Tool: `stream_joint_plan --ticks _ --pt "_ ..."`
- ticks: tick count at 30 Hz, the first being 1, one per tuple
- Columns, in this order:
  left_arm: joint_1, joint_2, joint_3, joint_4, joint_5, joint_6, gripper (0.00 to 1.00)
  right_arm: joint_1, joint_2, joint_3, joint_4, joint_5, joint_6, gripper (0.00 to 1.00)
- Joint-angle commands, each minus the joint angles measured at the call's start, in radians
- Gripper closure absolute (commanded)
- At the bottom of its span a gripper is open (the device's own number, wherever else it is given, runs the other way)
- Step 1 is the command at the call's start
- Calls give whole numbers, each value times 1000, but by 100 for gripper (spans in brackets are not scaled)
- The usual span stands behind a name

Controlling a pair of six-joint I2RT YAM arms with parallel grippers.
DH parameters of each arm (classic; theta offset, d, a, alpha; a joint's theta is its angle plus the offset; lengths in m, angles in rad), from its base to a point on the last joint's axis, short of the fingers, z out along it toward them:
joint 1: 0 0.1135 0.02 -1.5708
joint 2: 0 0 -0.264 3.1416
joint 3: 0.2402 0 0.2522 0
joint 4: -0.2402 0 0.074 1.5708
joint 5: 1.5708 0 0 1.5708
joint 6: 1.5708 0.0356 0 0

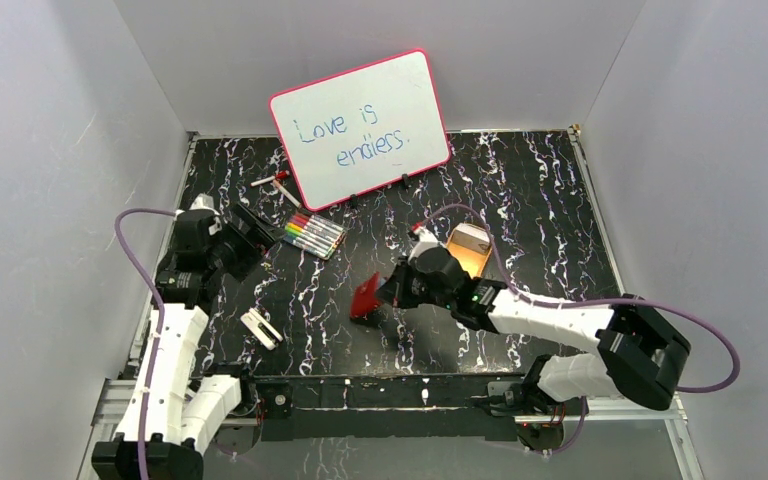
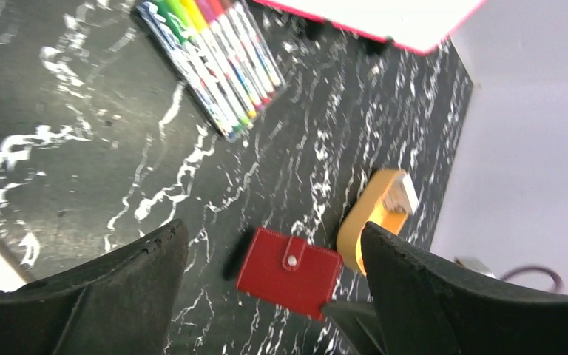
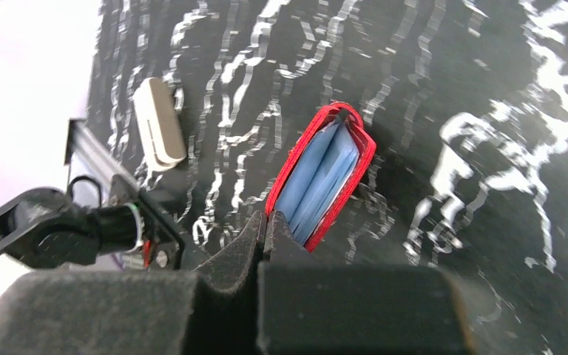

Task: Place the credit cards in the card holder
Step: Place the card holder at the center of the board, then adjust the card holder at the center of the board.

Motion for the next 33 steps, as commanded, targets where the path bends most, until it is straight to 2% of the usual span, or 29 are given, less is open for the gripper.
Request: stream_joint_plan --ticks 1,6,10,11,13,15,16,19,21,23,26,29,33 --pt "-78 -18 -70 69 152 27 14 10 -75 -84 97 180 140 100" --pt "-261 -44 -128 144 100 -10 8 80 -64 -149 142 318 277 100" --pt "-396 -38 -159 158 30 -49 7 110 7 -116 109 291 329 100" --pt "-418 -38 -166 157 18 -55 7 115 18 -93 63 277 323 93" --pt "-447 -46 -176 154 4 -59 7 128 4 -57 -49 275 306 68" --pt "-456 -60 -185 145 1 -63 6 130 -51 -56 -138 277 282 49" --pt "-456 -68 -186 136 -2 -62 6 130 -88 -62 -170 279 257 42" --pt "-460 -80 -189 116 3 -65 6 124 -178 -51 -270 284 107 32" --pt "-476 -81 -204 115 12 -85 6 70 -181 -15 -319 229 -5 31" --pt "-507 -80 -228 114 3 -127 7 -40 -142 20 -325 121 -112 34" --pt "-584 -75 -268 125 -44 -196 11 -173 -67 41 -235 -33 -239 46" --pt "-657 -52 -312 147 -104 -256 20 -230 59 99 -165 -133 -320 52" --pt "-708 2 -356 187 -150 -309 32 -238 223 170 -111 -199 -356 53"
